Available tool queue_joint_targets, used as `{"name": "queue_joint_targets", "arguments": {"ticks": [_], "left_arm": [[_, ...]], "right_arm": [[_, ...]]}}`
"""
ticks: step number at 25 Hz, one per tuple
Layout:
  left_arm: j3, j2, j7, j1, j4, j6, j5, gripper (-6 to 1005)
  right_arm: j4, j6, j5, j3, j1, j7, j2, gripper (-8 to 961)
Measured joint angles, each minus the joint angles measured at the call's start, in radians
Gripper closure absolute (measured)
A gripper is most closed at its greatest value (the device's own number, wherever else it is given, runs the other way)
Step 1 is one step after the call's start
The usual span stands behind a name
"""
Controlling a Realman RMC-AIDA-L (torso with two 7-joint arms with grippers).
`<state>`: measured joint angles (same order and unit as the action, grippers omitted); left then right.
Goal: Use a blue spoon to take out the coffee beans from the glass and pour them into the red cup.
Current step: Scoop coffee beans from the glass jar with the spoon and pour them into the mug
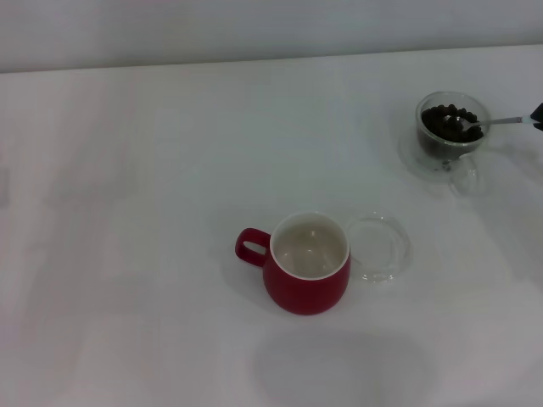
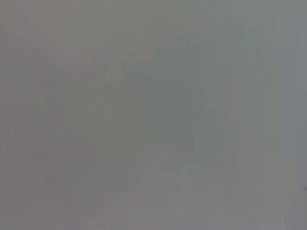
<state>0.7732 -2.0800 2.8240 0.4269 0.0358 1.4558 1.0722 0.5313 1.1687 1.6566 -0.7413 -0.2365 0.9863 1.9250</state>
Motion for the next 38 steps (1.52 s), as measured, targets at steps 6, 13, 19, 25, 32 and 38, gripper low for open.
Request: {"name": "queue_joint_targets", "arguments": {"ticks": [6, 13, 19, 25, 32, 38], "left_arm": [[0.0, 0.0, 0.0, 0.001, -0.002, 0.0, 0.0, 495], [0.0, 0.0, 0.0, -0.002, -0.001, 0.0, 0.0, 496], [0.0, 0.0, 0.0, -0.002, -0.001, 0.0, 0.0, 496], [0.0, 0.0, 0.0, -0.002, 0.0, 0.0, 0.0, 497], [0.0, 0.0, 0.0, -0.002, -0.001, 0.0, 0.0, 496], [0.0, 0.0, 0.0, -0.004, -0.002, 0.008, 0.0, 496]], "right_arm": [[-0.036, 0.009, 0.004, 0.004, -0.01, -0.023, -0.015, 811], [-0.066, 0.021, 0.006, 0.04, -0.011, -0.05, -0.031, 813], [-0.097, 0.03, 0.009, 0.065, -0.011, -0.07, -0.039, 813], [-0.117, 0.048, 0.009, 0.093, -0.012, -0.08, -0.04, 813], [-0.118, 0.078, 0.009, 0.097, -0.013, -0.107, -0.038, 812], [-0.119, 0.118, 0.004, 0.096, -0.018, -0.132, -0.032, 812]]}}
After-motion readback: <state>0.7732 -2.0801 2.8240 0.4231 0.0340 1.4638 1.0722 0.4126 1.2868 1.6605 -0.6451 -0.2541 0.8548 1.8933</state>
